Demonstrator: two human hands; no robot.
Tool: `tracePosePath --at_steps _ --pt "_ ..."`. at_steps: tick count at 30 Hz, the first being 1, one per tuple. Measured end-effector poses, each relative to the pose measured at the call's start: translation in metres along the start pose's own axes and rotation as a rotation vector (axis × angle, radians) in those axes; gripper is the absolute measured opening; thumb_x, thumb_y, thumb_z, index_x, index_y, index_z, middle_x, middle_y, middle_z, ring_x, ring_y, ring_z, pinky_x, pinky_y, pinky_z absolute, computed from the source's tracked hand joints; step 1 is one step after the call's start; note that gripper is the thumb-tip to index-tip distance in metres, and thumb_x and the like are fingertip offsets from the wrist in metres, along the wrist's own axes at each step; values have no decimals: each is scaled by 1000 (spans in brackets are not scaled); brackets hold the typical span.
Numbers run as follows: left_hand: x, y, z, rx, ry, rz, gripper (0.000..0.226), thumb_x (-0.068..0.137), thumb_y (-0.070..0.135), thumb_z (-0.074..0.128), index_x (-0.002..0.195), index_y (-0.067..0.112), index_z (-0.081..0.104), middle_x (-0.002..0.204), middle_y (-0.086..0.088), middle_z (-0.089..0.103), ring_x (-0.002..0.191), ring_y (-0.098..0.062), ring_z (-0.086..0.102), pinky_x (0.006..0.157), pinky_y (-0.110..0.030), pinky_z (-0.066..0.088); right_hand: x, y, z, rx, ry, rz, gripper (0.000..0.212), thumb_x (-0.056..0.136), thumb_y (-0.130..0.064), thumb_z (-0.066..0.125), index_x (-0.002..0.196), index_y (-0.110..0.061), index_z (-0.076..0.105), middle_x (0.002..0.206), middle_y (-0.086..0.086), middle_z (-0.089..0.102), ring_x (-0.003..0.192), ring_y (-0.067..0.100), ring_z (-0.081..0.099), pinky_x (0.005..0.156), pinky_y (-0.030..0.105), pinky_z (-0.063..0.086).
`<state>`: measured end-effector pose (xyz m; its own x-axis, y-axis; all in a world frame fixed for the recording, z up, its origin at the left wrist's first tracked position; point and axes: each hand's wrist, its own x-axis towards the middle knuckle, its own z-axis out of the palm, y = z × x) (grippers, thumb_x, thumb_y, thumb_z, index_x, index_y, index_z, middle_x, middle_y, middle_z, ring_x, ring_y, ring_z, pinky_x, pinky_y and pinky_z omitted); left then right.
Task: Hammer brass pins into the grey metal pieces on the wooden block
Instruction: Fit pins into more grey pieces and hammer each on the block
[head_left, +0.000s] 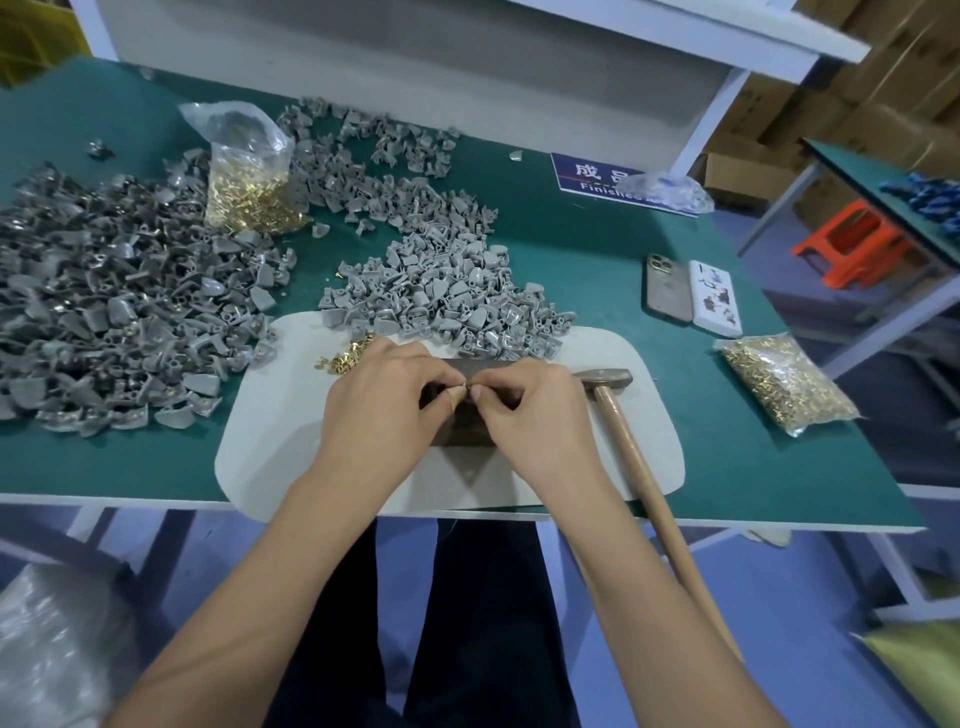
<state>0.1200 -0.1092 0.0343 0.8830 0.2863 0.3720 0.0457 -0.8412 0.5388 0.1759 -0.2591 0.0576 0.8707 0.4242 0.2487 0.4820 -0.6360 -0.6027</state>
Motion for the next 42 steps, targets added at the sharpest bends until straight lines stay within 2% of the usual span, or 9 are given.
tracePosePath --at_steps 5,13,17,21,26,29,32,37,42 --pt "0 1 -1 4 -1 -4 3 87 43 73 88 40 73 83 18 62 91 -11 46 60 -29 36 -3 8 4 103 52 -5 12 86 -8 75 86 -18 82 76 -5 67 73 8 55 70 25 45" --pt "1 3 -5 38 -39 -2 9 88 47 71 91 39 72 90 19 62 97 -9 48 66 -29 36 -18 20 -16 247 77 109 29 91 -5 69 117 -17 76 97 -3 73 85 9 65 82 20 52" --pt "2 1 -6 18 -63 -2 8 89 47 71 90 39 72 90 18 61 96 -10 48 65 -30 37 -35 52 -37 -293 279 330 30 95 -31 66 124 -21 66 115 9 61 109 30 51 92 41 43" --pt "2 0 -6 9 -66 1 7 89 46 71 90 39 72 89 18 60 95 -10 46 65 -31 40 -42 79 -43 -473 18 584 37 101 -40 58 124 -11 54 122 17 55 112 40 51 77 45 38" --pt "3 -1 -6 10 -66 12 8 88 47 69 89 40 72 87 17 60 94 -9 45 64 -31 38 -35 95 -66 -398 -2 442 24 106 -36 43 103 -18 57 97 4 60 83 30 57 64 40 42" --pt "4 -1 -7 25 -71 22 10 88 49 69 91 40 73 87 17 61 93 -10 45 62 -31 36 -35 79 -75 17 41 359 26 107 -37 41 96 -24 62 72 -12 57 55 9 49 54 30 35" --pt "7 -1 -8 30 -72 22 11 87 51 70 90 41 75 86 17 62 92 -11 46 61 -30 31 -40 50 -73 317 -67 278 27 100 -53 47 109 -34 64 65 -10 50 50 10 36 47 23 33" --pt "8 -1 -8 45 -62 41 12 85 52 71 90 42 76 84 18 62 90 -11 45 56 -23 26 -42 27 -64 149 -167 125 15 107 -40 47 110 -39 62 60 -11 46 51 9 36 47 17 30" --pt "8 -2 -8 54 -62 38 10 84 49 74 90 41 76 82 20 61 89 -13 48 57 -27 27 -38 15 -59 27 -153 57 22 105 -44 45 113 -37 64 65 1 52 59 19 46 57 34 41"
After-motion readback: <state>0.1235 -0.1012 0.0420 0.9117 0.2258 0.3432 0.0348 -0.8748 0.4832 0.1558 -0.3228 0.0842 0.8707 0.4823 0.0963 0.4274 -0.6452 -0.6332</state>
